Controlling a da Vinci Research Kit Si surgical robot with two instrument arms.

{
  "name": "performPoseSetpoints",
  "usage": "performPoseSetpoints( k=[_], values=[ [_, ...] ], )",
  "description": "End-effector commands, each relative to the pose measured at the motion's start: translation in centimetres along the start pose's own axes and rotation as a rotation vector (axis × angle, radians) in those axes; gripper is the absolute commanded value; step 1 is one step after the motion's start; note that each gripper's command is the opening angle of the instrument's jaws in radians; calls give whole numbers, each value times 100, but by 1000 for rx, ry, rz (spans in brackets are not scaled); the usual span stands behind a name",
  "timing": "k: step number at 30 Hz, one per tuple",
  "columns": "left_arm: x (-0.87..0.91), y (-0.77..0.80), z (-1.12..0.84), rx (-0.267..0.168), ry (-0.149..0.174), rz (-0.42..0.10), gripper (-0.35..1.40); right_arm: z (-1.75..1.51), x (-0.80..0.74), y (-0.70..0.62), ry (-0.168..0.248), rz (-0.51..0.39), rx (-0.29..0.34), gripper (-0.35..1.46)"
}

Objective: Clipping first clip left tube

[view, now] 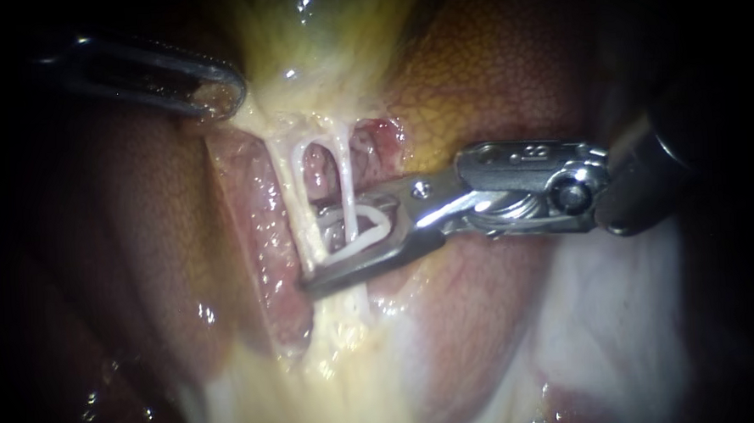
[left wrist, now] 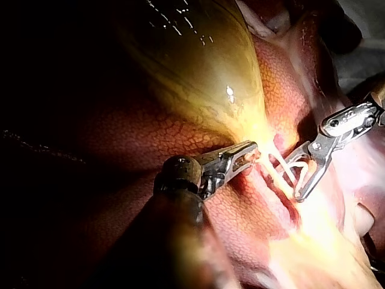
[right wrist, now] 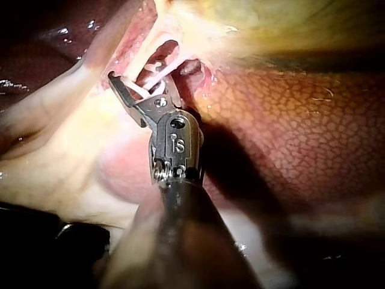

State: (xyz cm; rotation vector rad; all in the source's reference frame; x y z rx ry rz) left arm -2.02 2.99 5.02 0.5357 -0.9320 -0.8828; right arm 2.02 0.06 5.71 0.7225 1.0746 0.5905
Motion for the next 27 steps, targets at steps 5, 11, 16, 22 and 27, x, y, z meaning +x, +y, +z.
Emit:
performPoseSetpoints(
  k=[5, 11, 16, 22, 27],
  values=[
    [0, 0, 0, 0, 0, 0, -35, -10, -3, 9, 2, 1, -4, 51],
    [0, -1, -1, 0, 0, 0, -35, -20, -8, 14, -1, 0, -3, 51],
    [0, -1, -1, 0, 0, 0, -35, -36, -11, 13, -3, 0, 3, 51],
    [0, -1, -1, 0, 0, 0, -35, -61, 6, -1, -7, -11, 15, 51],
    [0, -1, -1, 0, 0, 0, -35, -70, 23, -16, 4, -35, 50, 52]
  ],
)
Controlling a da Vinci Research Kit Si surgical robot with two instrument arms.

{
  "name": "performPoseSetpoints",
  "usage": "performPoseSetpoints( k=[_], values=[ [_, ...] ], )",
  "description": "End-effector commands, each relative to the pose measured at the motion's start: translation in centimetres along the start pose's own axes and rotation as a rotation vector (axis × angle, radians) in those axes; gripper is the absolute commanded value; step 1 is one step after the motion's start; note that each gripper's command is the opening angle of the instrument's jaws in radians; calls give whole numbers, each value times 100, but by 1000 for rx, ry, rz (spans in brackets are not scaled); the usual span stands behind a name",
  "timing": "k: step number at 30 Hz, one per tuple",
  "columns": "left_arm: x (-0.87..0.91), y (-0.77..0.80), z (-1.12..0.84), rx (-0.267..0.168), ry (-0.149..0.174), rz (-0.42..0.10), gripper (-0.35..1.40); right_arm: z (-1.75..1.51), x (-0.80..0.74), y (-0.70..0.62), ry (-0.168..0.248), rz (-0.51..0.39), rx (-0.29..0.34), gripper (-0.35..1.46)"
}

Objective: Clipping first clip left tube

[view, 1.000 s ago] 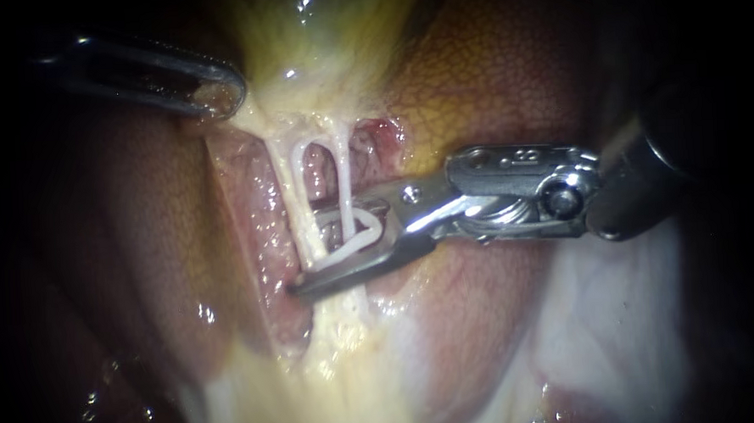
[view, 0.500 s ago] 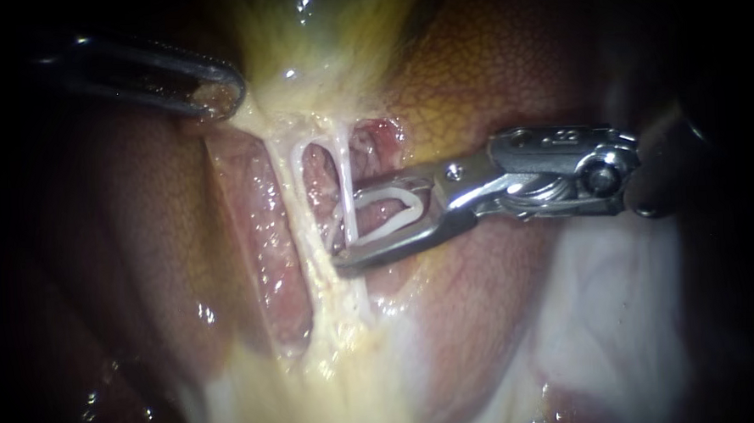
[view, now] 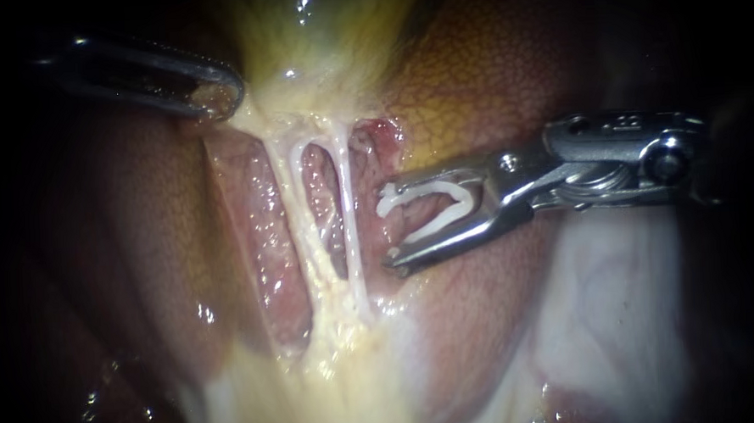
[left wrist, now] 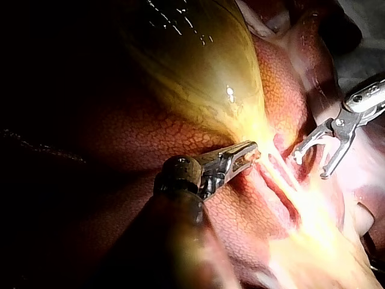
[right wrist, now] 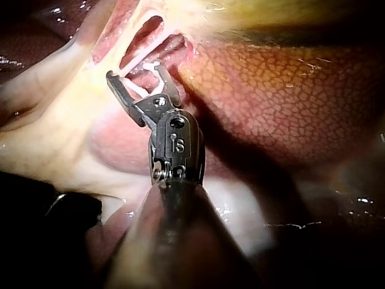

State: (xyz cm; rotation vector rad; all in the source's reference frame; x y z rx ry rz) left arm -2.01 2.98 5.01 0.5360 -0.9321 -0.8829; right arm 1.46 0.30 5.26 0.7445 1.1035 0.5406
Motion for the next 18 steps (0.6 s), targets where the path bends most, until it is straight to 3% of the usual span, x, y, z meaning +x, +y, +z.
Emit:
performPoseSetpoints(
  k=[1, 4, 10, 18],
  values=[
    [0, 0, 0, 0, 0, 0, -35, 0, 3, -4, 1, -1, 32, 52],
    [0, 0, 0, 0, 0, 0, -35, 0, 8, -15, 4, -10, 93, 52],
    [0, 0, 0, 0, 0, 0, -35, 14, 7, -29, 5, -25, 143, 52],
    [0, 0, 0, 2, 1, 0, -35, 37, -11, -27, -6, -50, 174, 52]
  ],
)
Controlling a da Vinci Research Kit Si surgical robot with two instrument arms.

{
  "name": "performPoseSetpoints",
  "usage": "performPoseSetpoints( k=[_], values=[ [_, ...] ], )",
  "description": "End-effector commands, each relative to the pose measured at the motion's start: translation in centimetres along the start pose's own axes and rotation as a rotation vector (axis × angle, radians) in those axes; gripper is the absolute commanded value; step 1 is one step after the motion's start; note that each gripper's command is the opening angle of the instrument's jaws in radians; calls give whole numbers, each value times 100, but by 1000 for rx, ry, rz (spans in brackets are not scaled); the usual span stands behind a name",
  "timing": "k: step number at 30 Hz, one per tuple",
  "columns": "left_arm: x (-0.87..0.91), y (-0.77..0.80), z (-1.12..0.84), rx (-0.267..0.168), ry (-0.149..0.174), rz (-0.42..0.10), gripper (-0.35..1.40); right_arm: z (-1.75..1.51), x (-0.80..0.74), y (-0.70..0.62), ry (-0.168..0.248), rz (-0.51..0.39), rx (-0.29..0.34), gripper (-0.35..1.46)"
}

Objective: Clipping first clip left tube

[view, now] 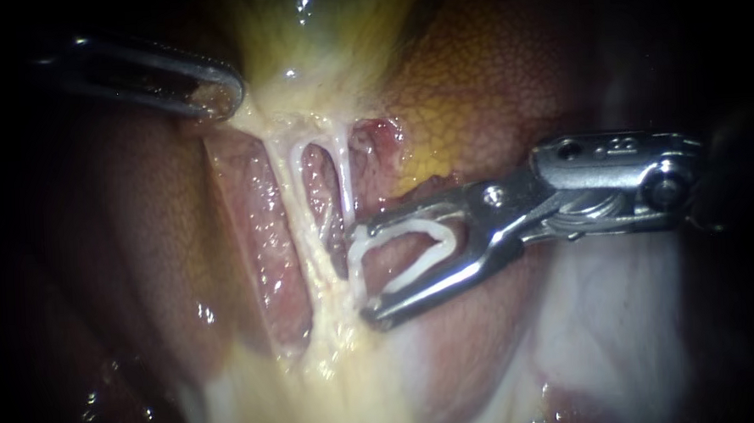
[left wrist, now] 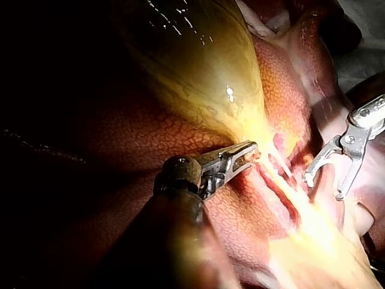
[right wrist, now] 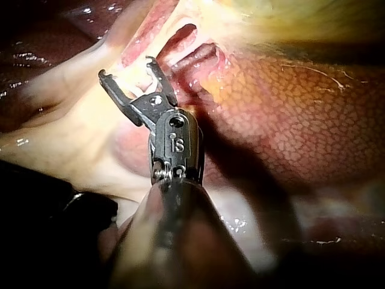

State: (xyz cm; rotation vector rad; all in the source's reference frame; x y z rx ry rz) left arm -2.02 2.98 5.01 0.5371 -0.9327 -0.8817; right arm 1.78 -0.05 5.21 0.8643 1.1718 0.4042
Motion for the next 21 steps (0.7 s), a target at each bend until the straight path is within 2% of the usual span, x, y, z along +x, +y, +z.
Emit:
performPoseSetpoints(
  k=[1, 6, 15, 21],
  values=[
    [0, 0, 0, 1, 1, -1, -35, 2, -3, 2, -3, -2, 4, 52],
    [0, 0, 0, 0, 1, -1, -35, 9, -18, 15, -11, -13, 13, 52],
    [0, 0, 0, 0, 1, -1, -35, 11, -37, 49, -17, -23, 13, 52],
    [0, 0, 0, 0, 1, -1, -35, 23, -44, 61, -26, -33, 26, 52]
  ],
)
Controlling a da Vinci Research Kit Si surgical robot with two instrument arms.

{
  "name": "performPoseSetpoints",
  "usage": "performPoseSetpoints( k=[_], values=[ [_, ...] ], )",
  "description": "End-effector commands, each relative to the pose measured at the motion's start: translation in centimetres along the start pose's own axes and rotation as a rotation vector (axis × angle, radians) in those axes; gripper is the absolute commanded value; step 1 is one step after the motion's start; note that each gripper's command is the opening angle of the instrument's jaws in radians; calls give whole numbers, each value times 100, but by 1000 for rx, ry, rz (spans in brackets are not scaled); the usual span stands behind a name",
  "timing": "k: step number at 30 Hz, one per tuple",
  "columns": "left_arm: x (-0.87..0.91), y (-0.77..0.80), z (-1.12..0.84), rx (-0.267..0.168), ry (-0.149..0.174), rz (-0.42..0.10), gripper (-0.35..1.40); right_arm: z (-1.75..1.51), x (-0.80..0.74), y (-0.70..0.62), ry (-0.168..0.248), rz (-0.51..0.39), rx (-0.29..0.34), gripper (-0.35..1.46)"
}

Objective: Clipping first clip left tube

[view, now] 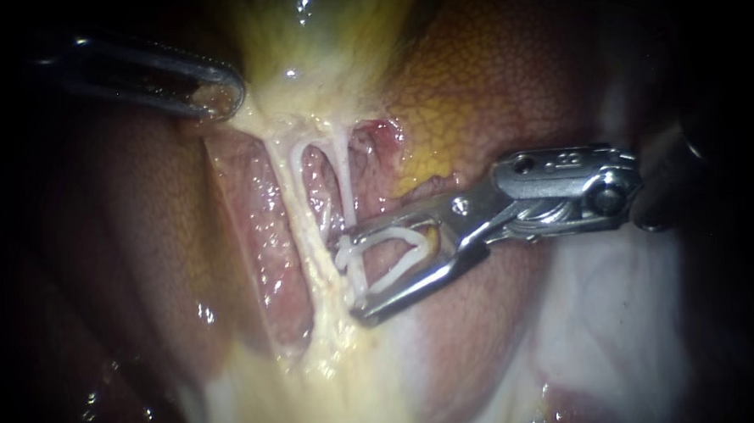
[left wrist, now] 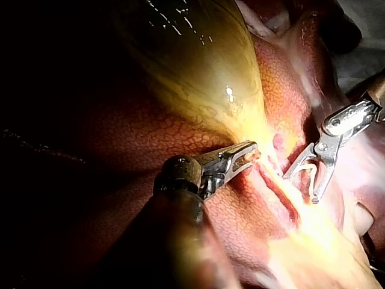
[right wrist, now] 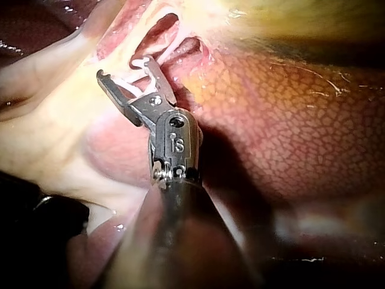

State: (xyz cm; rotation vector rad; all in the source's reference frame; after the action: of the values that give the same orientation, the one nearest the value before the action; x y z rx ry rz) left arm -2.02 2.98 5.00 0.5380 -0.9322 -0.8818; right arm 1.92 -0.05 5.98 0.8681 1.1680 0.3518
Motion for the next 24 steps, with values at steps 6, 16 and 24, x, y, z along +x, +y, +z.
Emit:
performPoseSetpoints(
  k=[6, 16, 24],
  values=[
    [0, 0, 0, 0, 0, 0, -35, 12, -2, 8, 7, -15, 35, 53],
    [0, 0, 2, -1, -1, 0, -35, 30, 7, -4, 112, -28, 162, 51],
    [0, 0, 2, -1, -1, 0, -35, 44, 13, -23, 154, -42, 237, 47]
  ],
)
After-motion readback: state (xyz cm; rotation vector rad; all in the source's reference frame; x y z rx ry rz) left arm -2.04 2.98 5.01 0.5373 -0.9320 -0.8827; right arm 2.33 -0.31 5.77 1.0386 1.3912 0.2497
